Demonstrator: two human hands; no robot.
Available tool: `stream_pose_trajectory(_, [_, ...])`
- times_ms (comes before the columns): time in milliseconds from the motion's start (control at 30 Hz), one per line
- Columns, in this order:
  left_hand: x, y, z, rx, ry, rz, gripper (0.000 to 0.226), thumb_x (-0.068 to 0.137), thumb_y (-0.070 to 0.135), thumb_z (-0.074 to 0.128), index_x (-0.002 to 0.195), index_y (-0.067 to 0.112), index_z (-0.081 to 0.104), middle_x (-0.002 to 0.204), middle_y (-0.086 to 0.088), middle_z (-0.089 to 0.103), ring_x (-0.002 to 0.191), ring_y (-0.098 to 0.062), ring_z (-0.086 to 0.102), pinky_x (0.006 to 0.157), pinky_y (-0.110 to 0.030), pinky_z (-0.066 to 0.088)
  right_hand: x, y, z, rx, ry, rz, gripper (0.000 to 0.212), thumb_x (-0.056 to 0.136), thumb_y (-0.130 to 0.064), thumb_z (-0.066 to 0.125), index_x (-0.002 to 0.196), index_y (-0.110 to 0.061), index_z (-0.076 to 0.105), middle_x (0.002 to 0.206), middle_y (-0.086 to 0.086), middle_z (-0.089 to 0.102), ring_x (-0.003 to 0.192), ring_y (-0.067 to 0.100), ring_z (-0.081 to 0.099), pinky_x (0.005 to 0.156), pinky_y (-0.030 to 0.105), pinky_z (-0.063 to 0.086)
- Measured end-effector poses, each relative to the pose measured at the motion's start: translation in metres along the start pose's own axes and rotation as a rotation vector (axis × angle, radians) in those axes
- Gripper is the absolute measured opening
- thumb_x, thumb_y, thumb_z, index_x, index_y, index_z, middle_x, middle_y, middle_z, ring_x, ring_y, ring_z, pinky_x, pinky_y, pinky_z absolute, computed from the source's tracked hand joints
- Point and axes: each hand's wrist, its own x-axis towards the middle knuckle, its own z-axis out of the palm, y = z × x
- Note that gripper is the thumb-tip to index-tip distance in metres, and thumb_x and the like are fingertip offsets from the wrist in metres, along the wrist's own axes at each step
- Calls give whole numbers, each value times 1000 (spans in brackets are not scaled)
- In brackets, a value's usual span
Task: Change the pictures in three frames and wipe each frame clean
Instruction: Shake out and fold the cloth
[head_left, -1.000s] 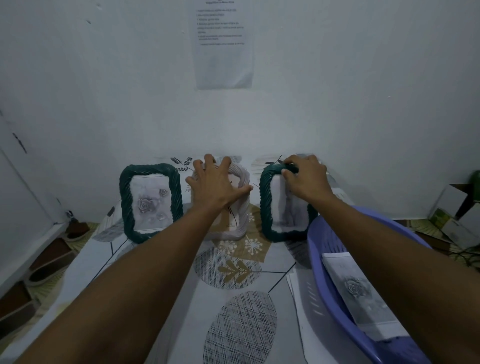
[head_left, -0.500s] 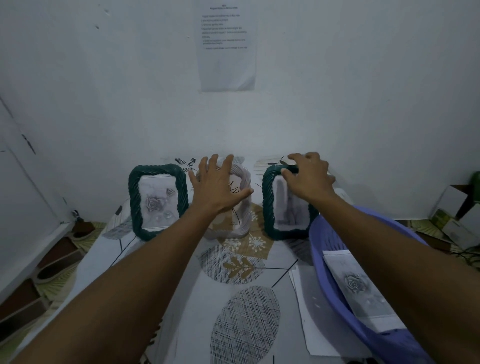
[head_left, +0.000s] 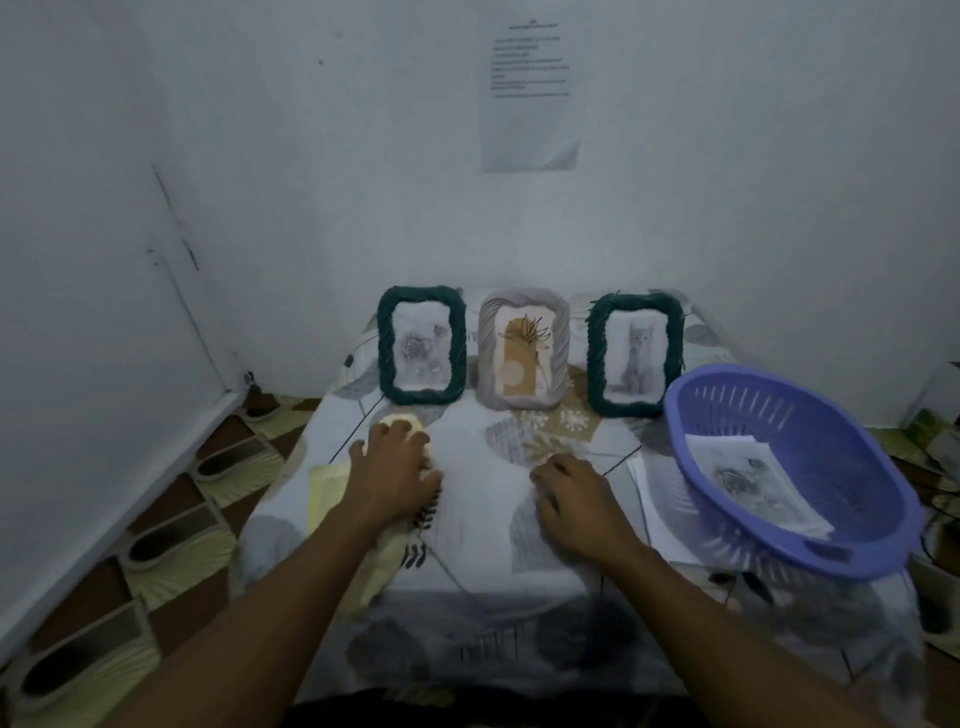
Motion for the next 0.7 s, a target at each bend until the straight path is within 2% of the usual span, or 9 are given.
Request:
stream_pose_trajectory(67, [-20,-6,9,-28,-92,40,64,83,57,32,128,16,52,143,-11,40,131,-34,34,99,-46,38,-12,-5,7,-54,32,-8,37,84,-28,44,109,-10,64,108,11,59,94,30,56,82,37,48])
stream_pose_trajectory(100, [-25,-7,12,-96,-74,66,70,82,56,25,128,11,54,144,-16,40,131,-37,35,101,-45,38,-15,-7,7,-75,54,-14,36,84,-28,44,108,-9,64,107,12,59,94,32,57,82,39,48])
stream_pose_trajectory(167, [-29,-6,17,-259,0,51,61,90,45,35,131,3,53,145,-23,40,133,-39,37,109,-42,31,-20,-11,2,-113,53,-12,35,86,-29,46,110,-8,63,110,14,60,99,34,56,86,41,47])
stream_pose_trajectory(267, [-34,5,15,-418,30,-33,45,95,16,51,137,1,45,152,-18,29,139,-31,30,112,-34,25,-33,-11,-2,-111,39,-14,36,92,-24,51,122,-6,60,126,19,57,114,35,52,98,42,43])
stream_pose_trajectory(367, [-41,24,15,-571,167,-78,27,94,12,52,115,-4,60,133,-20,49,122,-32,48,98,-25,33,-47,-11,0,-22,59,9,37,93,-21,52,127,-9,59,135,14,54,123,31,49,104,38,36])
stream_pose_trajectory(467, [-45,50,6,-855,244,-109,28,93,20,49,102,1,67,107,-18,66,100,-32,60,86,-31,41,-48,-18,-6,232,103,78,29,94,-23,52,116,-11,67,118,7,66,110,24,59,94,31,43])
stream_pose_trajectory(567, [-44,76,-18,-1354,15,-258,23,96,24,50,95,13,71,100,-16,71,91,-31,66,84,-45,52,-40,-36,-26,634,66,256,31,97,-29,54,123,-15,63,116,-2,65,105,13,60,92,26,46])
stream_pose_trajectory(633, [-44,90,-31,-1636,-148,-280,30,99,25,46,97,9,72,105,-25,68,90,-33,66,87,-53,50,-32,-45,-37,854,44,315,36,96,-31,56,130,-21,58,121,-2,63,106,14,62,92,33,52])
stream_pose_trajectory(700, [-46,96,-41,-1755,-271,-253,41,102,28,37,103,5,70,105,-20,69,93,-29,66,86,-47,51,-26,-49,-49,1001,61,317,34,95,-26,58,128,-23,59,119,3,65,102,20,66,83,39,58])
